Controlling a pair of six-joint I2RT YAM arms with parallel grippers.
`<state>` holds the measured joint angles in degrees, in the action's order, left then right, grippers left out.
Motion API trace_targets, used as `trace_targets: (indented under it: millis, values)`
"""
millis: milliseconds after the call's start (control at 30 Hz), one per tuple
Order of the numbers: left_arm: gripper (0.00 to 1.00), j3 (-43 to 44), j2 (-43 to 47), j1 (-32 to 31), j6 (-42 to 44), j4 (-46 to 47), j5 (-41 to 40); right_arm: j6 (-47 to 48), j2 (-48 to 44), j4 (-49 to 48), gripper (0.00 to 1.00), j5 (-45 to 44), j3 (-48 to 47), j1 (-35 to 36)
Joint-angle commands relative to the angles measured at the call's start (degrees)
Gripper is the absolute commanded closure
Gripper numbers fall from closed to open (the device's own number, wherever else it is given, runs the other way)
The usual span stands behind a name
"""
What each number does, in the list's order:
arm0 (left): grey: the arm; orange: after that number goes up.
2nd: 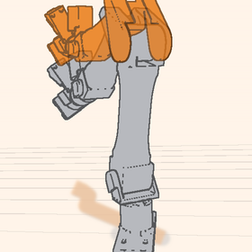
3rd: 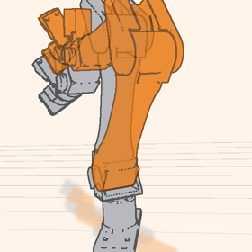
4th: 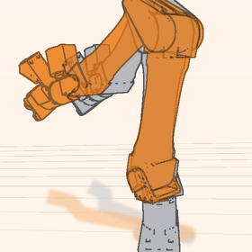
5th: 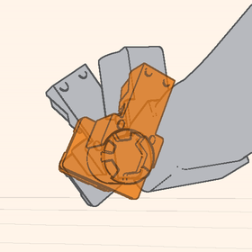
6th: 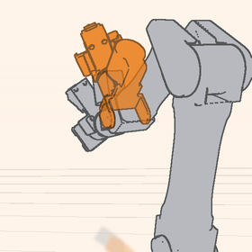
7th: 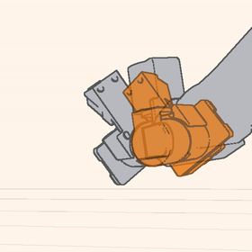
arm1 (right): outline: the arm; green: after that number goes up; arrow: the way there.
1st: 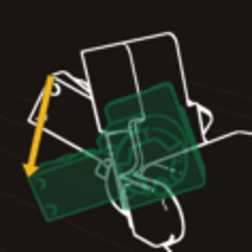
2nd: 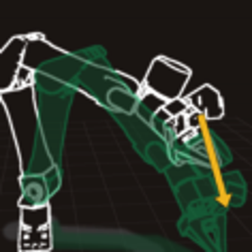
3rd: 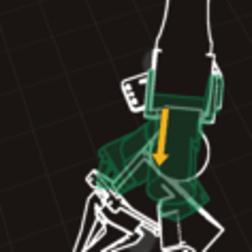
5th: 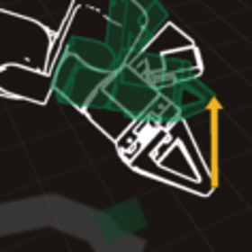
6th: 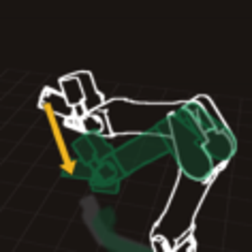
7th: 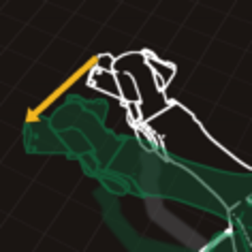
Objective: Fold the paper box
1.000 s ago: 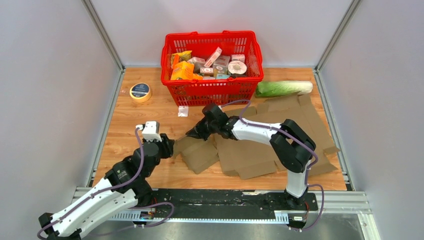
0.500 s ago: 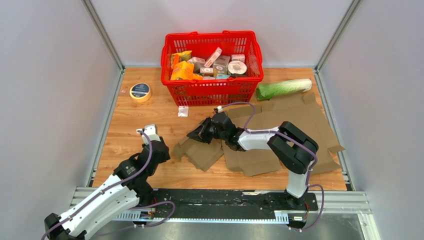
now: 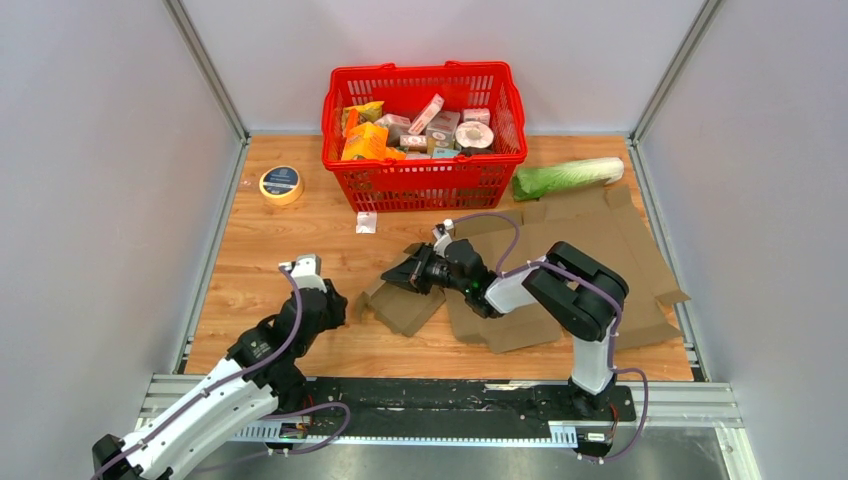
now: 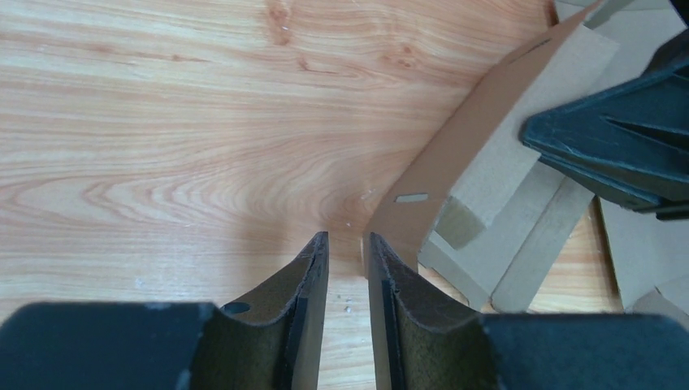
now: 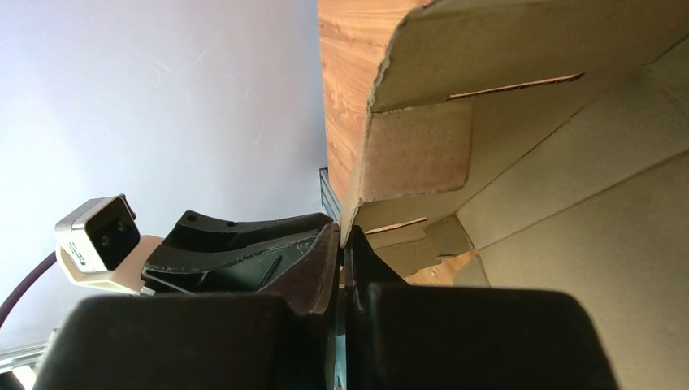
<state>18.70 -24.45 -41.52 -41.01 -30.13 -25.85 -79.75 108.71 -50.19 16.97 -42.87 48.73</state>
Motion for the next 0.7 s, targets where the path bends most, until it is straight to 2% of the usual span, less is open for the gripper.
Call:
trace_targets:
  millis: [0,133,433,667]
  values:
    - [0.68,-2.3,0.7,0.2,3.2,6.2,5.0,2.5,1.1,-2.6,0.97,1.3,0.5,-1.6]
    - [0.69,-5.1,-0.7,0.3,5.7,11.4,7.8,2.6,3.0,-1.8,0.97,3.1,0.1,-3.1]
    - [0.74,-1.2,-17.2,0.2,7.3,17.6,9.8,1.7,4.5,-1.3,0.99,4.6,-0.9,-4.3]
    - [0.72,0.5,-18.4,0.2,7.4,20.5,13.2,2.7,4.2,0.4,0.99,4.3,-0.9,-4.3]
